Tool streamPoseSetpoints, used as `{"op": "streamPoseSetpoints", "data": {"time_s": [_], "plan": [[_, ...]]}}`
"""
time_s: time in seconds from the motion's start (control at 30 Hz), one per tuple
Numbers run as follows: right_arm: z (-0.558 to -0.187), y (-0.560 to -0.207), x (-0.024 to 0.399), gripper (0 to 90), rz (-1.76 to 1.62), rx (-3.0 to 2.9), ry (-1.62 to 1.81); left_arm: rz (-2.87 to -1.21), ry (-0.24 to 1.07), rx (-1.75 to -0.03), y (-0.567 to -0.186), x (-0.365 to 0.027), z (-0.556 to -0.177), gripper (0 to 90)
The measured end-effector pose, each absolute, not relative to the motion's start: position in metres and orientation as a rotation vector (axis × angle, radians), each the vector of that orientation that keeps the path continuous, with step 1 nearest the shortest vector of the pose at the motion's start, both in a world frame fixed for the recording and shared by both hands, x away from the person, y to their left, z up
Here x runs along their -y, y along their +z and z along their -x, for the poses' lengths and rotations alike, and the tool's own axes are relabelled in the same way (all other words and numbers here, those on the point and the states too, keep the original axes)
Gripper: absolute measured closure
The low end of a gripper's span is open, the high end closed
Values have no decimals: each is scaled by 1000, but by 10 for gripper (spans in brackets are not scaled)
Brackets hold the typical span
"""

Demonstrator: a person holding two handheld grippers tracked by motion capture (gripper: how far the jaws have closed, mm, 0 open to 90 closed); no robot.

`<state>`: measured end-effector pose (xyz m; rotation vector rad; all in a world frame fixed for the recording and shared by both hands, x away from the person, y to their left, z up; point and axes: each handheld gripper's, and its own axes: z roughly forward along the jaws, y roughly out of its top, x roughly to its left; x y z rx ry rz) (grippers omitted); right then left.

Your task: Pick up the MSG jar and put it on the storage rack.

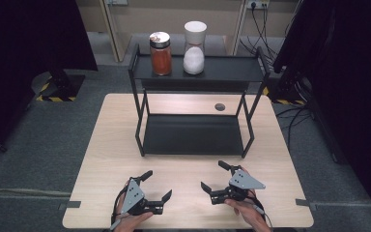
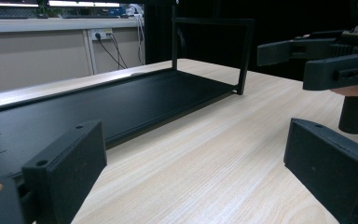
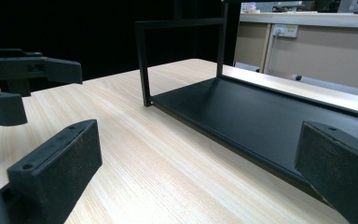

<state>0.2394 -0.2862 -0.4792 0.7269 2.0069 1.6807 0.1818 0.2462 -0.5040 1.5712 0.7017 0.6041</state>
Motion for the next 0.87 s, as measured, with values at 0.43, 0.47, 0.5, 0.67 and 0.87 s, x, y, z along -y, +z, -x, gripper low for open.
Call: {"op": "streamPoseSetpoints", "data": {"time_s": [0.43,0.47,0.5,0.67,0.87], "plan": [[-239,-479,287,6,-734,-2006,1685,-1572,605,-701,-504,-246,-182,51],[-239,-479,287,7,-735,-2006,1686,-1572,605,-702,-504,-246,-182,51],[-239,-479,287,7,-735,-2006,1686,-1572,605,-702,-504,-246,-182,51],[-239,-480,287,6,-730,-2008,1683,-1571,607,-701,-504,-246,-182,51],[-239,-480,286,6,-734,-2005,1685,-1566,607,-702,-504,-247,-182,51]]}}
